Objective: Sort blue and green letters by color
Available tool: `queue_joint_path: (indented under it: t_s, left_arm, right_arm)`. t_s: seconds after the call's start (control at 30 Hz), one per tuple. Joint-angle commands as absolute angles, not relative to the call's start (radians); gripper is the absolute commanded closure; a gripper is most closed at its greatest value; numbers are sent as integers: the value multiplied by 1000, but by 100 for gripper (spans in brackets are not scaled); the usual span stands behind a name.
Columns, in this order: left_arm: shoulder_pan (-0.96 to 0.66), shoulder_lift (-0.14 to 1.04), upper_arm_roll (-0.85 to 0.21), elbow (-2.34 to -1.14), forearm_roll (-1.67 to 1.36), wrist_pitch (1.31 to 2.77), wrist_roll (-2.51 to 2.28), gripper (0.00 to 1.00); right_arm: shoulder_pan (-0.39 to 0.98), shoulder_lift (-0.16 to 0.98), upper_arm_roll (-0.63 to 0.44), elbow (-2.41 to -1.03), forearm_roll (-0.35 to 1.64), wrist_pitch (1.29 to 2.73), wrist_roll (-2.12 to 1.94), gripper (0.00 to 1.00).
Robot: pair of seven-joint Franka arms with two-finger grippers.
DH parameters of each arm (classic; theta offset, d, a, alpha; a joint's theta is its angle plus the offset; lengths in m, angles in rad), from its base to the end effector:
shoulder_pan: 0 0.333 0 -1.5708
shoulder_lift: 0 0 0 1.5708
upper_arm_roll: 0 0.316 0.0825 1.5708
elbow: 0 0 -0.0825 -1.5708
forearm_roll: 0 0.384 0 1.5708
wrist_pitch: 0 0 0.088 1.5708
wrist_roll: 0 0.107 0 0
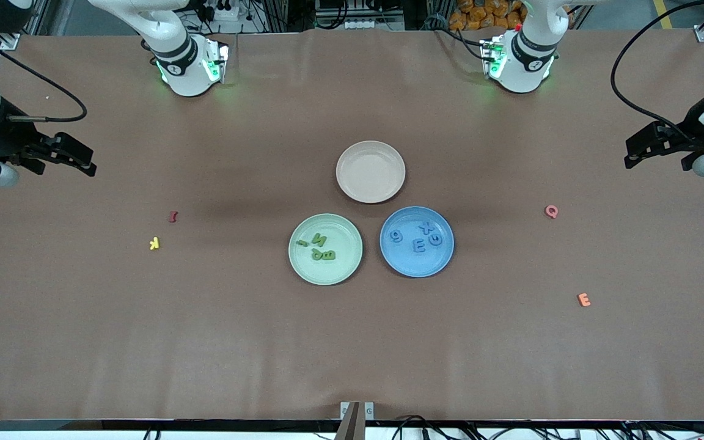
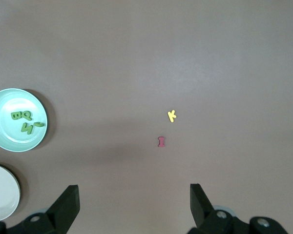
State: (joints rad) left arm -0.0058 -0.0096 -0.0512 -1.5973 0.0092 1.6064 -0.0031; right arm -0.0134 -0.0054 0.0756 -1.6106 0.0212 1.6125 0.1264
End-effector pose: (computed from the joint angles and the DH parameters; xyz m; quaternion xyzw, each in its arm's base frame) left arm 0.5539 -0.0308 0.6204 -0.9996 0.0271 -0.0095 0.0046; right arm 0.5550 0.0369 0.6123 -0.9994 0.0325 -0.0026 0.0107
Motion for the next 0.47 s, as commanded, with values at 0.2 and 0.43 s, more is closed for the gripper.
queue_joint_path:
  t_s: [0.2,0.43]
  left_arm:
    - [0,-3,-52,-1582,-12,1603,2,0]
    - [2,-3,-52,-1583,-11,1601,2,0]
  right_arm:
    - [-12,12,77,-1580,6,1605,138,0]
    - [-23,11,77,-1578,6,1605,129,0]
